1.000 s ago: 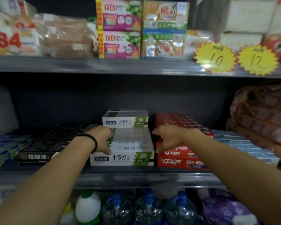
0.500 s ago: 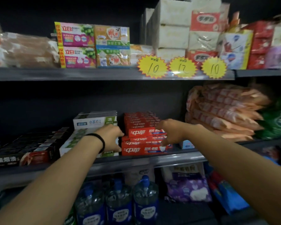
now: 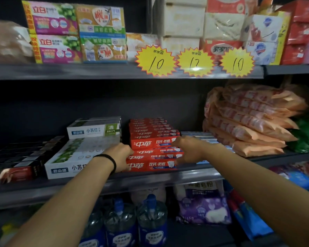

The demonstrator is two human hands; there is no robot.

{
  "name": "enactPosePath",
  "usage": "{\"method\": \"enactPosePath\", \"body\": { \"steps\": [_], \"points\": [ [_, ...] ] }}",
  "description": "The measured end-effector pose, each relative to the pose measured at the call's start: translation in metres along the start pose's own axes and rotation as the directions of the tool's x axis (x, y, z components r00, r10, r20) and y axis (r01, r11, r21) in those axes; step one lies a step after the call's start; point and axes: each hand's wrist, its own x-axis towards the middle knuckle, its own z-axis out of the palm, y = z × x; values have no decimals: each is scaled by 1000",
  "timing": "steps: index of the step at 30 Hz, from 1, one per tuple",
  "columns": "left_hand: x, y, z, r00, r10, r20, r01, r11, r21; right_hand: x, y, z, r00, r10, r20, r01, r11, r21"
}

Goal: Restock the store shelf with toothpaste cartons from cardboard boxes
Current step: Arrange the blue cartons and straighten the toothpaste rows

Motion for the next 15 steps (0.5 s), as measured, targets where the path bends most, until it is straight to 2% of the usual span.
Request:
{"method": "enactPosePath", "body": {
  "steps": [9,15],
  "points": [
    [20,-12,19,996,-80,31,80,997,12,19,18,6,997,-69,33,69,997,-14],
    [32,-4,19,995,-95,25,94,995,46,23,41,11,998,-30,47,29,999,22]
  ]
}}
